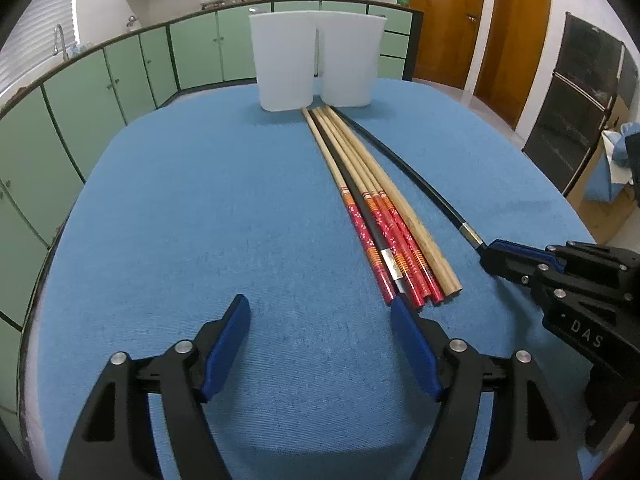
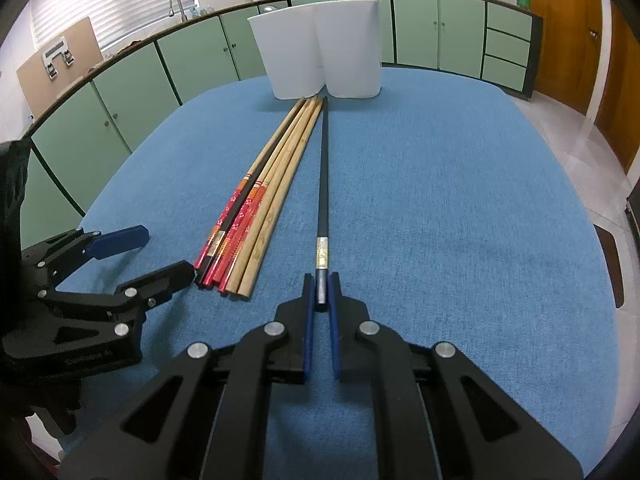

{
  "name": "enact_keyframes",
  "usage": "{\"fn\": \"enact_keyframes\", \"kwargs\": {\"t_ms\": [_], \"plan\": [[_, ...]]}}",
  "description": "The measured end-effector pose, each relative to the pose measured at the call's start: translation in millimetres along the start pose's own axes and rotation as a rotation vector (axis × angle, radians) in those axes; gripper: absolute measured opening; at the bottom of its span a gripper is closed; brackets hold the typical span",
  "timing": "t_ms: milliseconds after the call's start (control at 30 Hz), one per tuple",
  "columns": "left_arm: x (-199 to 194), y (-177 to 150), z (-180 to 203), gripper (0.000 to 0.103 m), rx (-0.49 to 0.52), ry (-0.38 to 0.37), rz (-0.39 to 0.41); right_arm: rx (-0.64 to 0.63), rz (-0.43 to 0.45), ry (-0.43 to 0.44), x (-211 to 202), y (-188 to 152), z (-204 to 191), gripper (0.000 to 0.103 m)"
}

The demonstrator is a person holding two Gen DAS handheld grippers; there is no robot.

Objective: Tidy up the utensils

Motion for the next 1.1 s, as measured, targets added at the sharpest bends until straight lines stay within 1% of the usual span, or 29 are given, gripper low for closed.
{"fn": "enact_keyframes", "kwargs": {"t_ms": [167,300,467,533,600,633,700,733,800,833,867,900,967,1000,1100], "plan": [[2.7,1.5,6.1,0.072,0.013,0.002,-0.004,0.006,-0.001,0.002,-1.0,0.0,4.5,0.006],[6.1,5.9,4.5,0.072,-0.012,0.006,0.000,0.016,0.001,-0.010,-2.6,0.8,10.9,0.006],[7.5,6.6,6.0,0.069,-0.009,0.024,0.001,0.014,0.001,-0.014,-1.6,0.3,10.7,0.006],[6.6,6.5,6.0,0.062,-0.014,0.023,0.007,0.010,0.002,-0.017,-0.8,-0.1,9.6,0.007],[6.6,6.8,5.8,0.051,-0.020,0.022,0.012,0.012,0.000,-0.010,-0.3,0.0,9.6,0.008],[6.4,7.1,6.6,0.048,-0.024,0.019,0.015,0.014,-0.001,-0.007,0.0,-0.1,9.8,0.009],[5.9,7.8,8.9,0.034,-0.025,0.009,0.021,0.015,-0.003,-0.003,0.3,-0.1,9.8,0.010],[5.6,7.8,10.1,0.032,-0.024,0.008,0.022,0.013,-0.004,0.003,0.4,0.0,9.6,0.012],[5.6,7.9,14.1,0.024,-0.016,0.009,0.024,0.009,-0.004,0.014,0.1,0.0,9.1,0.016],[5.9,8.1,14.8,0.021,-0.016,0.005,0.025,0.006,-0.003,0.013,-0.1,0.0,8.6,0.016],[5.9,8.0,15.9,0.013,-0.018,-0.011,0.026,0.006,-0.002,0.012,-0.2,0.0,8.6,0.016],[6.0,8.0,16.7,0.008,-0.019,-0.015,0.026,0.007,-0.001,0.014,-0.4,0.0,8.7,0.016],[6.6,8.3,18.7,0.008,-0.016,-0.010,0.026,0.018,0.001,0.012,-0.6,0.3,10.8,0.012],[6.6,8.4,19.1,0.008,-0.015,-0.009,0.027,0.029,0.002,0.012,-0.5,0.5,12.4,0.008],[5.9,8.6,18.0,0.008,-0.021,-0.014,0.031,0.041,0.005,0.023,-1.8,0.2,14.3,0.006]]}}
Point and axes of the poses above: each gripper's, at about its wrist camera, not at the fingertips, and x roughly the way its jaws point, z to its right, y to its top, the point moved 2 cm from there along x, roughly the way its jaws point, and after that the axes turned 2 degrees about x, right-handed, at the moved point
